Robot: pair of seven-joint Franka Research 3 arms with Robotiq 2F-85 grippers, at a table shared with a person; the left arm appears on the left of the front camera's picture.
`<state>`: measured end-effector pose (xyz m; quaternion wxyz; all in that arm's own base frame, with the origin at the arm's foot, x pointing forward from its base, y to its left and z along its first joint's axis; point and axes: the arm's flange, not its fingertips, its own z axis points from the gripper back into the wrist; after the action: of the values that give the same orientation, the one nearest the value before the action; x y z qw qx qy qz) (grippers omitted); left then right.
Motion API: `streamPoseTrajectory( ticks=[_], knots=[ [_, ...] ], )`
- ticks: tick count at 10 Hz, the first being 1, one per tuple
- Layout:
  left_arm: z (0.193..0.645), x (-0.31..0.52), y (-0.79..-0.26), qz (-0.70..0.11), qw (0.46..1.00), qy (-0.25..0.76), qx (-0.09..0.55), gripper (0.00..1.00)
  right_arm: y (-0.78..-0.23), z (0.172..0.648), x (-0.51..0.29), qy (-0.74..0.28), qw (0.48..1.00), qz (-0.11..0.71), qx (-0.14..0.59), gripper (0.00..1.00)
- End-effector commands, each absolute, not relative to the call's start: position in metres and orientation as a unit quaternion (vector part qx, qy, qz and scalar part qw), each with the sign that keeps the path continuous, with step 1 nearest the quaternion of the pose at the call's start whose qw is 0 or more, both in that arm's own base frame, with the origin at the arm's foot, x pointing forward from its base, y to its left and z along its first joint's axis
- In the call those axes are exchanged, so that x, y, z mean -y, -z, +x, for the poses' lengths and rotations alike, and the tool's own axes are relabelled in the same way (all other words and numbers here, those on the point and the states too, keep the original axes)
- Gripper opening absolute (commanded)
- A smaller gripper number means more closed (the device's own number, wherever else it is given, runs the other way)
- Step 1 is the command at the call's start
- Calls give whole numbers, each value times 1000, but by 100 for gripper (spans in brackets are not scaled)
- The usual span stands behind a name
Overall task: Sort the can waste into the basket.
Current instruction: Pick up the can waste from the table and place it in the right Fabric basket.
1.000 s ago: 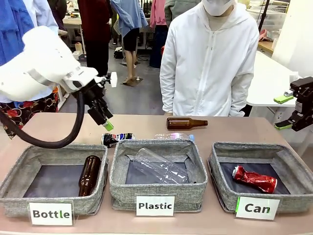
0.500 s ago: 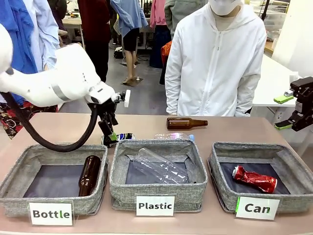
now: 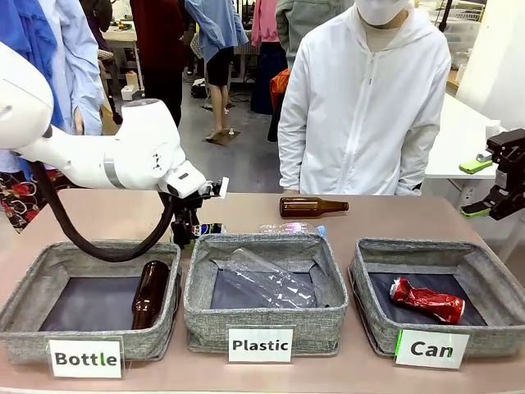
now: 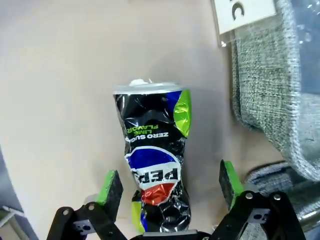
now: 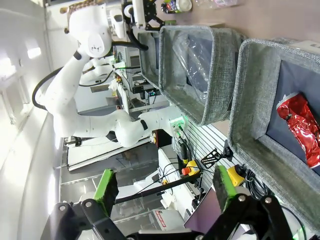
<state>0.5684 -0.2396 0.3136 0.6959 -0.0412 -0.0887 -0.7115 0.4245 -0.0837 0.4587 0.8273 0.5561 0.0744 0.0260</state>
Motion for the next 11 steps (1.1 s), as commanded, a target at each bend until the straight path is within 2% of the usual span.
streamPoseTrajectory(
  ticks=[1,5,6,7,8,9,11],
  knots=[
    [576,248,-309,-25,709,702,61,100,-459,423,86,-35,829,554,-69,100],
    [578,249,-306,-31,714,696,71,100,-459,423,86,-35,829,554,-69,100],
    [577,249,-306,-26,716,694,73,75,-459,423,86,-35,829,554,-69,100],
    [578,250,-306,-25,719,691,71,40,-459,423,86,-35,829,554,-69,100],
    [578,249,-307,-24,719,691,71,15,-459,423,86,-35,829,554,-69,100],
    [578,249,-308,-25,721,689,75,0,-459,423,86,-35,829,554,-69,100],
    [577,248,-313,-23,721,688,82,0,-459,423,86,-35,829,554,-69,100]
  ],
)
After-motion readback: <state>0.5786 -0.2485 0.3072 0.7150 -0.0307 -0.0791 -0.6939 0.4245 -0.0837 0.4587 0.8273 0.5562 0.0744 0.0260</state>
